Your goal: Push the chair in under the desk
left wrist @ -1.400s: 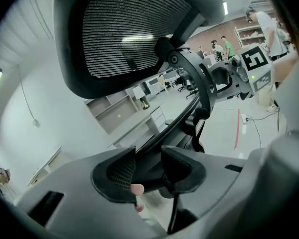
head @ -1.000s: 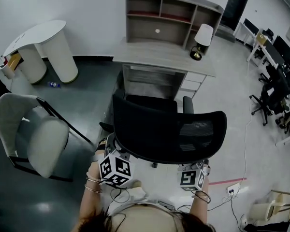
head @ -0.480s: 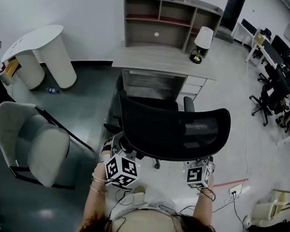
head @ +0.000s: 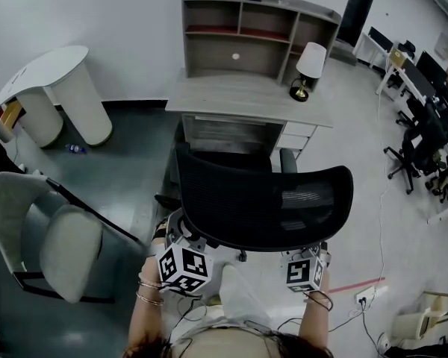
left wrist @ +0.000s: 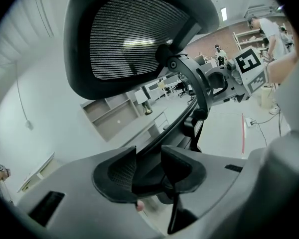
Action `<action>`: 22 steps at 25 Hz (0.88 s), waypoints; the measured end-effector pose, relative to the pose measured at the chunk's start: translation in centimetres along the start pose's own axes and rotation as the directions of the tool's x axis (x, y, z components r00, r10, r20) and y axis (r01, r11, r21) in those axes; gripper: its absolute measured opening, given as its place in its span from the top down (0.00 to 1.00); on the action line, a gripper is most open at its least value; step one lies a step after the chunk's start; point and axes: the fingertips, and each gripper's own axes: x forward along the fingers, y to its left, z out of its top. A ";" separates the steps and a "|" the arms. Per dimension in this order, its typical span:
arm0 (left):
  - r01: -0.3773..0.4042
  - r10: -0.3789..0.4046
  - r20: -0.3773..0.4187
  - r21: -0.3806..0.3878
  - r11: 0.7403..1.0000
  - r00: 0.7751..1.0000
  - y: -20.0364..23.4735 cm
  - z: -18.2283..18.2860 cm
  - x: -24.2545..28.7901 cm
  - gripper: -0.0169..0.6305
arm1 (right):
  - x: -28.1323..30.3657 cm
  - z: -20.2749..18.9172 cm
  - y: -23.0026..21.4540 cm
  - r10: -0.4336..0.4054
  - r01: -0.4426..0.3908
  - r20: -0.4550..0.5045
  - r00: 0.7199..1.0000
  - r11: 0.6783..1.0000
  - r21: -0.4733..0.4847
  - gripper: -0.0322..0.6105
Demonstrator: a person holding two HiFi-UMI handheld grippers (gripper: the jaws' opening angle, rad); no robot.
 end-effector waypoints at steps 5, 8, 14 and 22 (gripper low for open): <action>0.002 -0.003 -0.004 -0.012 1.000 1.000 1.1 0.4 1.4 0.74 | 1.7 0.1 -0.8 0.004 -0.004 0.002 1.000 1.000 -0.006 0.57; -0.002 0.002 0.000 -0.022 1.000 1.000 1.8 0.5 2.3 0.74 | 2.8 0.2 -1.3 0.003 -0.003 0.007 1.000 1.000 -0.007 0.57; -0.002 0.002 0.004 -0.046 0.999 1.000 2.8 1.1 4.1 0.74 | 4.7 0.1 -2.4 0.007 -0.007 0.006 1.000 1.000 -0.010 0.57; -0.007 0.007 0.002 -0.067 0.998 1.000 4.1 1.7 5.9 0.74 | 6.9 0.2 -3.4 0.015 -0.015 0.016 1.000 1.000 -0.014 0.57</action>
